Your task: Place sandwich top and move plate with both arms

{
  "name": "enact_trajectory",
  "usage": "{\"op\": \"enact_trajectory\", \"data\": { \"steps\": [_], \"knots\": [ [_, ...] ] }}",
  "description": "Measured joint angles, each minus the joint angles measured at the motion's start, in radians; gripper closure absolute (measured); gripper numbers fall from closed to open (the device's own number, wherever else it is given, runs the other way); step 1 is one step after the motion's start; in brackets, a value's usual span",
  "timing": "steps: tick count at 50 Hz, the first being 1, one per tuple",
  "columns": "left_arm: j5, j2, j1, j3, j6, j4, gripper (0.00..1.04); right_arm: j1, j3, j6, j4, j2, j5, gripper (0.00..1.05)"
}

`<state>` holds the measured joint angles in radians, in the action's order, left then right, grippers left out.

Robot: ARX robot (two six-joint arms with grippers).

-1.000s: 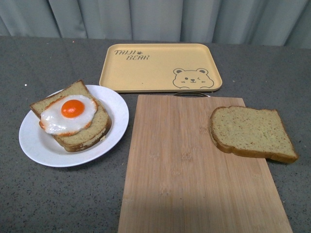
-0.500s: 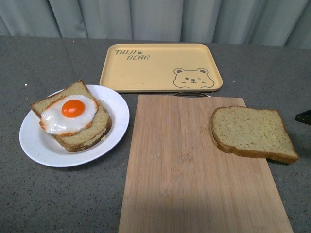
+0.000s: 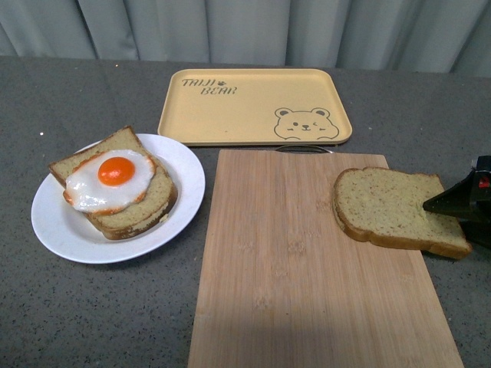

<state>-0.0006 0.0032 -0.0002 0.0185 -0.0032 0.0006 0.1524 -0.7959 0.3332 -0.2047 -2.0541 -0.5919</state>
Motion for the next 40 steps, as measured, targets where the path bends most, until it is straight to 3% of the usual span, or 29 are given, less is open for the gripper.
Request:
{"op": "enact_trajectory", "data": {
  "steps": [13, 20, 27, 40],
  "knots": [
    [0.0, 0.0, 0.0, 0.0, 0.0, 0.0, 0.07, 0.005, 0.024, 0.029, -0.004, 0.053, 0.009, 1.04],
    [0.0, 0.0, 0.0, 0.0, 0.0, 0.0, 0.07, 0.004, 0.041, 0.039, -0.012, 0.087, -0.007, 1.04],
    [0.0, 0.0, 0.0, 0.0, 0.0, 0.0, 0.07, -0.006, 0.08, 0.089, -0.064, 0.178, -0.084, 1.04],
    [0.0, 0.0, 0.0, 0.0, 0.0, 0.0, 0.07, -0.113, 0.076, 0.325, -0.293, 0.304, -0.215, 1.04]
  ]
}}
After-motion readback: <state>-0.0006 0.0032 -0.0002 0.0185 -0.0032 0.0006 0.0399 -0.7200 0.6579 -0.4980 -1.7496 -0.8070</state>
